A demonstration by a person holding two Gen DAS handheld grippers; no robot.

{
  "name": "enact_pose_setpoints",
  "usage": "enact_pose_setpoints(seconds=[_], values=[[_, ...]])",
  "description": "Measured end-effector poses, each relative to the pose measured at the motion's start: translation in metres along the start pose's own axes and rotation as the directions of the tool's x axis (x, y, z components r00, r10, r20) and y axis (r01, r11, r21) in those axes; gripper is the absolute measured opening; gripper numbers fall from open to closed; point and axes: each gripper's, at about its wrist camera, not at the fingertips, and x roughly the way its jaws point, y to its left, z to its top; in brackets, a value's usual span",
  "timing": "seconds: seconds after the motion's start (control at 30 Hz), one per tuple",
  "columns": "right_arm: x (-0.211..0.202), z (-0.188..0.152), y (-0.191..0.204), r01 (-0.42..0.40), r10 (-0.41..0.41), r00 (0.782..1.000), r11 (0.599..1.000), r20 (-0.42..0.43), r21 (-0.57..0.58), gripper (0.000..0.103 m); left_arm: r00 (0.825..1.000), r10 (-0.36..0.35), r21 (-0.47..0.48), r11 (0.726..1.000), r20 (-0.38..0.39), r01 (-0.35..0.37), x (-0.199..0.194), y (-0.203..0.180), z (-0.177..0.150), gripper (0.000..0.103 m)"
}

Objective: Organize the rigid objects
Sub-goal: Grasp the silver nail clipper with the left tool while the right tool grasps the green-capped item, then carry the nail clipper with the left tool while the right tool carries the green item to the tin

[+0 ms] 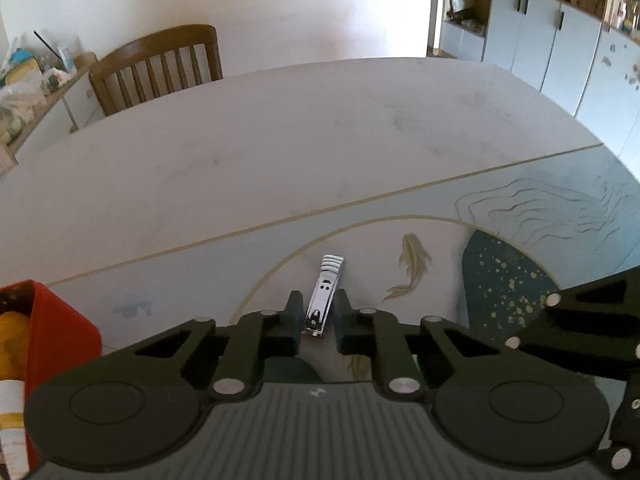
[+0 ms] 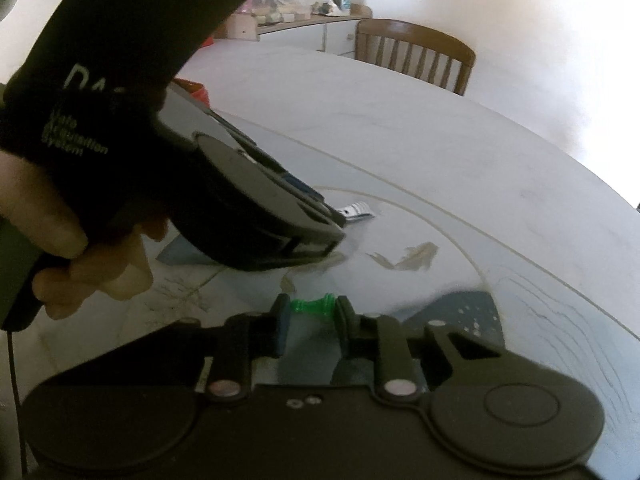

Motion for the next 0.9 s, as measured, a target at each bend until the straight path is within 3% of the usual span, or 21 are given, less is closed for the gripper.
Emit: enact_pose_setpoints(seconds=[0.5, 0.9], values=[[-0.034, -0.016, -0.025, 0.030, -0.025, 0.999, 0.972, -0.021, 0.235, 0.023, 0.999, -0.025, -0.089, 0.996, -0.041, 0.021, -0.035, 0.012, -0.020, 0.011], [-0.064, -0.011, 0.007, -0.002, -0.005, 1.000, 0.965, 0.024, 0.263, 0.023, 0.996, -0.070, -0.150, 0.987, -0.051, 0.062, -0.083, 0.033, -0.041, 0.010]])
